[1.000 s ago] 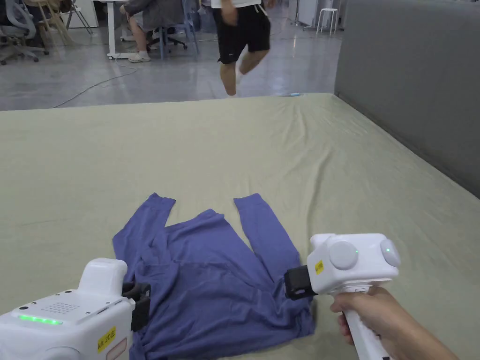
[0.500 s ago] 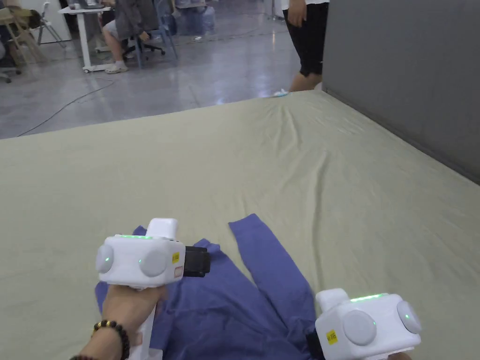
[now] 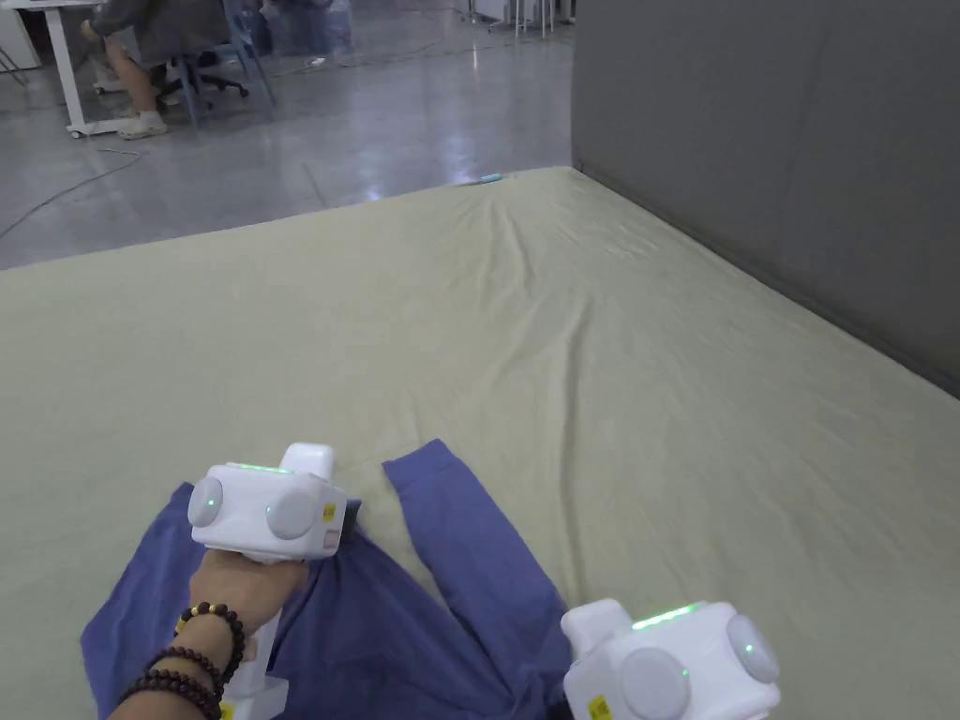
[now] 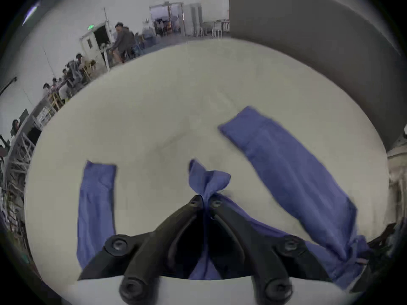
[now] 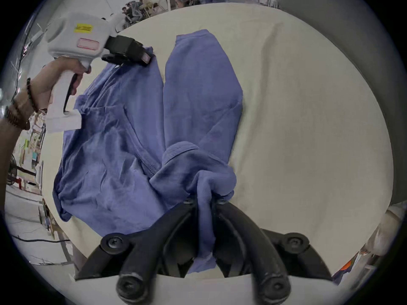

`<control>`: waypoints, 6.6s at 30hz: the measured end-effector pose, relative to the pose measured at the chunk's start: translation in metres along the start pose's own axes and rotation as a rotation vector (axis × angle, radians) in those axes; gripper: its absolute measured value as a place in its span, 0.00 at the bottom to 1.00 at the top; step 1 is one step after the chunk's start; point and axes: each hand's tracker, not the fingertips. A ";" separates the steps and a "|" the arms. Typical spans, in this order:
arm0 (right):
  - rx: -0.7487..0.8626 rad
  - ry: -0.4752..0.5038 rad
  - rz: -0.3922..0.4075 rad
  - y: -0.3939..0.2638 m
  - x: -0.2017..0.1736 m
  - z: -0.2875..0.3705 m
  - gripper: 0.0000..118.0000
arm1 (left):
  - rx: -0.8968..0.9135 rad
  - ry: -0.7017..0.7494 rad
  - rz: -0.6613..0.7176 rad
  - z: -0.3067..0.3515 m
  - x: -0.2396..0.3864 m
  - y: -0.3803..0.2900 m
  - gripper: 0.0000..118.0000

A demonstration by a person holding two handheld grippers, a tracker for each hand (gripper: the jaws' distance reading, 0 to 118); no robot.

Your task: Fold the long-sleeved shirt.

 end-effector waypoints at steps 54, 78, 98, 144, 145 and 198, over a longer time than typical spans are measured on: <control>0.589 0.057 -0.042 0.307 -0.001 0.178 0.05 | 0.446 0.244 0.437 0.286 -0.192 0.032 0.00; -0.038 -0.035 0.299 -0.131 0.014 0.069 0.05 | -0.182 -0.001 0.415 0.288 -0.029 -0.362 0.00; 0.257 -0.028 0.119 -0.117 0.031 0.158 0.47 | 0.102 0.045 0.394 0.358 -0.026 -0.305 0.74; 0.253 0.006 0.221 0.087 -0.001 0.092 0.00 | 0.133 0.030 0.443 0.290 -0.053 -0.245 0.00; 0.253 0.034 0.235 0.073 -0.004 0.101 0.00 | 0.135 0.026 0.447 0.291 -0.052 -0.246 0.00; -0.171 -0.145 0.208 0.131 0.001 -0.054 0.00 | 0.128 0.049 0.488 0.267 -0.074 -0.213 0.00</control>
